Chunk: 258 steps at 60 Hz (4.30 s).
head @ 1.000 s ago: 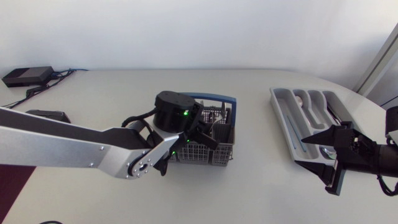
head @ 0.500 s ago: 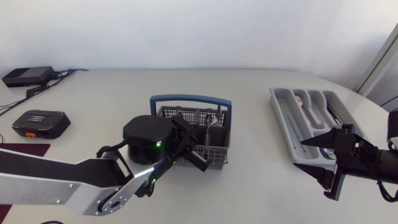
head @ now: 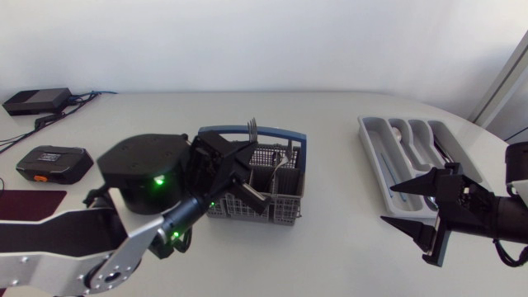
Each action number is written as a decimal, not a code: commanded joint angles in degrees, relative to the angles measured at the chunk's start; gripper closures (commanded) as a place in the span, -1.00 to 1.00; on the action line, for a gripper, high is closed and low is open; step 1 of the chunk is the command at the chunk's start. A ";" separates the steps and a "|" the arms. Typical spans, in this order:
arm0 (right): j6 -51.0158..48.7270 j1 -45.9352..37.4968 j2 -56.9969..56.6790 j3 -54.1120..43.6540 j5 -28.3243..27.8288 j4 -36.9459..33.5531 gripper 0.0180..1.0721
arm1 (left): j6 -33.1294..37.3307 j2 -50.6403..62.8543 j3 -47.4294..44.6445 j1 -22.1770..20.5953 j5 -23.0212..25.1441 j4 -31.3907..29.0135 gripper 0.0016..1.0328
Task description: Unload the cutlery basket into the drawer organizer.
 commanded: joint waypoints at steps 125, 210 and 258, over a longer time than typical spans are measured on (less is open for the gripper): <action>38.18 31.03 25.81 31.90 -25.35 -11.10 0.38 | -28.00 5.67 26.93 11.20 60.68 -26.54 0.94; 29.83 9.84 23.97 26.89 -7.95 -14.53 0.80 | -27.48 1.28 33.26 24.03 55.23 -33.04 -0.76; 49.61 -7.56 48.84 53.79 26.95 1.03 0.80 | -9.37 0.40 24.64 16.91 41.61 -44.90 -0.75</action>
